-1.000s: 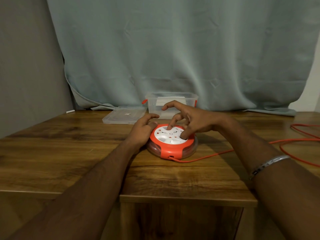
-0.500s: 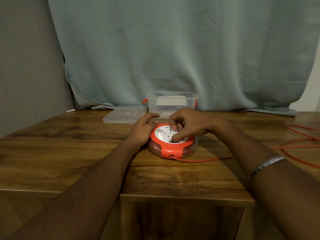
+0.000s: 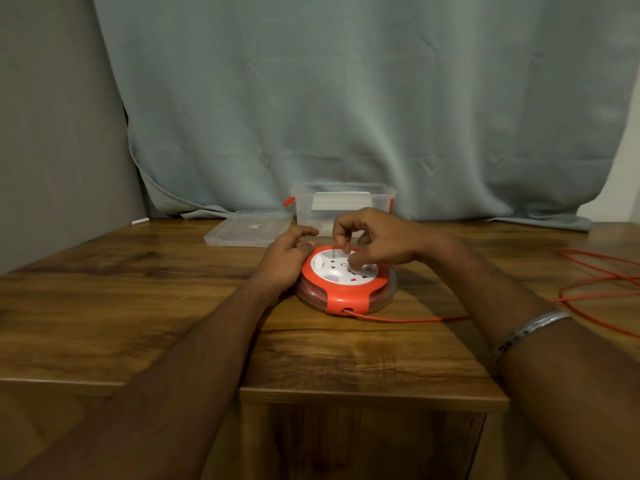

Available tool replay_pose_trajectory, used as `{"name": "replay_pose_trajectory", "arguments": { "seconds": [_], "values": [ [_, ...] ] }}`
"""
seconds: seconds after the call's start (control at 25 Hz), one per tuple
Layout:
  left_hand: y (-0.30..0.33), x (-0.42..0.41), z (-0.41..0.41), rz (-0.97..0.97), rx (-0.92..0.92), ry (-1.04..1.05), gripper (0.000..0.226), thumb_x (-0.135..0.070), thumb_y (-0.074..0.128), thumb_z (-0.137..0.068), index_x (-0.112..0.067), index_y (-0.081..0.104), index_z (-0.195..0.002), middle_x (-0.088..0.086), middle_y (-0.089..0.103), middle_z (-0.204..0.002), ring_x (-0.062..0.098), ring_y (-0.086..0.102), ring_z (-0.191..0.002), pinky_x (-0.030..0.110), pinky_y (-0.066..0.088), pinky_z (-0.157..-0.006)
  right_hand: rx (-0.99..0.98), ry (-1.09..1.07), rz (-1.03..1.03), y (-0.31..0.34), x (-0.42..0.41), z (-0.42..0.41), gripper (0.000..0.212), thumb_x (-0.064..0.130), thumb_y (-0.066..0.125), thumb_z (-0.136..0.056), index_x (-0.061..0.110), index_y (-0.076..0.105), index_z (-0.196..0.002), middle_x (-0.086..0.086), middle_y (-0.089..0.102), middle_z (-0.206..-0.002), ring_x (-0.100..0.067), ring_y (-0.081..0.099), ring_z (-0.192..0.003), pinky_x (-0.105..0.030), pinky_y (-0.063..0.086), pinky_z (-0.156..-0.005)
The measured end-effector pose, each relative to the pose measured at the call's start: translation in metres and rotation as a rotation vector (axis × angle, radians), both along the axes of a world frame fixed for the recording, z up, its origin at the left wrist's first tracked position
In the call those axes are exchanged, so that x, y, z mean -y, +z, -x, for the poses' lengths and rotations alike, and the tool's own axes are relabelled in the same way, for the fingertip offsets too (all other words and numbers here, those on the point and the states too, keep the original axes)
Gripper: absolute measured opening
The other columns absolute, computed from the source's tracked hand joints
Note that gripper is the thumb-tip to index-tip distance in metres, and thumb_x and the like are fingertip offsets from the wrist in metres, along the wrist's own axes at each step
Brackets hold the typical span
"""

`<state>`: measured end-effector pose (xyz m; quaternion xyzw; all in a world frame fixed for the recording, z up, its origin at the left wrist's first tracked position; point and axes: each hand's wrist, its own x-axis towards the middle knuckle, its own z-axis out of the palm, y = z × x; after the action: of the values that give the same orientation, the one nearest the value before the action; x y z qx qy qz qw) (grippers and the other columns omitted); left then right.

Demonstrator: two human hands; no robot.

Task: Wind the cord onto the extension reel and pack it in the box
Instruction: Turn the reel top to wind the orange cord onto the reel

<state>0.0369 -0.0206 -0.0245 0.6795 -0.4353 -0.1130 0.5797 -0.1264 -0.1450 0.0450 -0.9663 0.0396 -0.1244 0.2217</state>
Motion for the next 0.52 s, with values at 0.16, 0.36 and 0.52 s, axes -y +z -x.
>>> {"name": "replay_pose_trajectory", "arguments": {
  "seconds": [0.16,0.36,0.52],
  "values": [
    [0.001,-0.002,0.002,-0.018,0.026,-0.002,0.029,-0.023,0.045,-0.105,-0.032,0.063,-0.126,0.003,0.068,-0.115,0.019,0.071,-0.087,0.027,0.054,-0.062,-0.098,0.018,-0.037,0.006,0.012,0.006,0.043,-0.017,0.071,-0.073,0.005,0.066,-0.110,-0.006,0.068,-0.125,0.021,0.061,-0.067,-0.007,0.047,-0.057],
    [0.002,-0.003,0.005,-0.020,0.049,-0.054,0.031,-0.024,0.045,-0.105,-0.032,0.064,-0.129,0.007,0.067,-0.122,0.022,0.070,-0.095,0.034,0.058,-0.074,-0.196,0.025,-0.070,0.006,0.020,0.006,0.048,-0.021,0.069,-0.075,0.008,0.065,-0.113,-0.005,0.067,-0.132,0.018,0.061,-0.065,-0.009,0.047,-0.058],
    [0.003,-0.003,0.005,-0.012,0.019,-0.041,0.033,-0.018,0.047,-0.102,-0.032,0.063,-0.128,0.011,0.069,-0.115,0.025,0.068,-0.086,0.037,0.055,-0.070,-0.169,0.082,-0.126,0.007,0.014,0.010,0.049,-0.027,0.066,-0.073,0.006,0.050,-0.105,-0.020,0.069,-0.129,0.023,0.061,-0.064,-0.006,0.046,-0.053]
  ]
}}
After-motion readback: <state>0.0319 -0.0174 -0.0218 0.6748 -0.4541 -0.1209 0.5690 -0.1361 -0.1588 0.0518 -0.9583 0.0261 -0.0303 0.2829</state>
